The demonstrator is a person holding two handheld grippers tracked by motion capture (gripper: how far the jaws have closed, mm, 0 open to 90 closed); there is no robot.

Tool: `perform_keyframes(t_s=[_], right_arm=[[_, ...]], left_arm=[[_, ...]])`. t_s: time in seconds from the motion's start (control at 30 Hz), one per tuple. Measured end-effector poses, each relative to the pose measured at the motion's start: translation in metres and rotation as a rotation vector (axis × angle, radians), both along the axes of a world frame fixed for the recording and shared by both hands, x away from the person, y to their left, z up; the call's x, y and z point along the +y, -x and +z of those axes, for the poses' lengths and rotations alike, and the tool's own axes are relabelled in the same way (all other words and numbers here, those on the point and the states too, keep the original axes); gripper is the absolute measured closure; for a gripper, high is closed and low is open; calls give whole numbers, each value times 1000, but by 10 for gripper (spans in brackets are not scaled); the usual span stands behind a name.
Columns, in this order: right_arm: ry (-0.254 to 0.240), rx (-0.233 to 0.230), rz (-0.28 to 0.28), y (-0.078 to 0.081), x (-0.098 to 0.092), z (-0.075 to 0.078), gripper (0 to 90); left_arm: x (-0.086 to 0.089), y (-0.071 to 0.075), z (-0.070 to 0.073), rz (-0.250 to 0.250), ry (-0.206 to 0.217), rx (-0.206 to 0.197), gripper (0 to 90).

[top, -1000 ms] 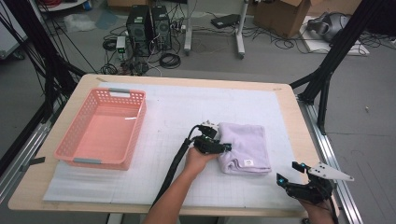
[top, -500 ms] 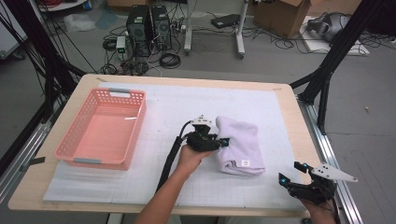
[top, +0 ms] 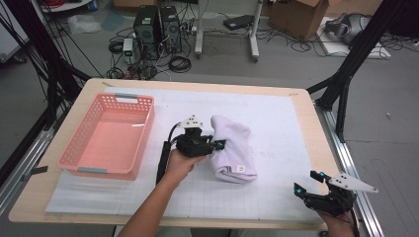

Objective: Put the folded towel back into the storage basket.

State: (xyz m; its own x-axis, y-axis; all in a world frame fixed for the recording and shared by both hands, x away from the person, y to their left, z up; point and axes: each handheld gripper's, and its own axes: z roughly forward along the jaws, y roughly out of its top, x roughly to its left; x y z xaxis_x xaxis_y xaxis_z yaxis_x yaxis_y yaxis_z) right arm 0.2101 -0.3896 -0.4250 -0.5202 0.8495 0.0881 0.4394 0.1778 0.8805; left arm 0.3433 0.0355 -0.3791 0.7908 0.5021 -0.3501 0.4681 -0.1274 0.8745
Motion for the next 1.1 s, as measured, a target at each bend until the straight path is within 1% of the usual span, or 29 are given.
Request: perform_keyframes(t_s=[0.1,0.2,0.23,0.27,0.3,0.4,0.47,0.53,0.63,0.73,0.83,0.93,1.03,1.07,1.1], right_arm=[[-6,4,-1,0,0,0,175],[-6,0,-1,-1,0,0,175],[-8,0,-1,-1,0,0,175],[-9,2,-3,0,0,0,175],[-8,0,-3,-1,-1,0,175],[-8,-1,-4,0,0,0,175],[-9,-1,-5,0,0,0,175],[-7,-2,-4,-1,0,0,175],[-5,6,-7,0,1,0,175],[4,1,-4,-1,2,0,175],[1,-1,-2,-1,3,0,175],[-4,-4,-3,-1,5,1,175],[3,-6,-2,-1,5,1,175],[-4,-3,-5,0,5,1,175],[-1,-10,-2,0,5,1,175]], left_arm=[[12,2,8,0,18,-11,706],[25,4,15,-4,44,-23,706],[29,4,18,-9,47,-27,706],[29,4,18,-9,47,-27,706],[37,5,23,-11,50,-37,706],[48,7,30,-15,47,-54,706],[55,8,34,-13,58,-62,706],[62,8,37,-1,72,-69,706],[73,8,41,10,79,-82,706],[83,8,45,15,77,-93,706],[92,8,50,19,73,-109,707],[101,8,55,33,82,-124,706],[110,7,59,44,91,-137,706],[113,7,61,47,96,-140,706],[117,7,63,50,98,-145,706]])
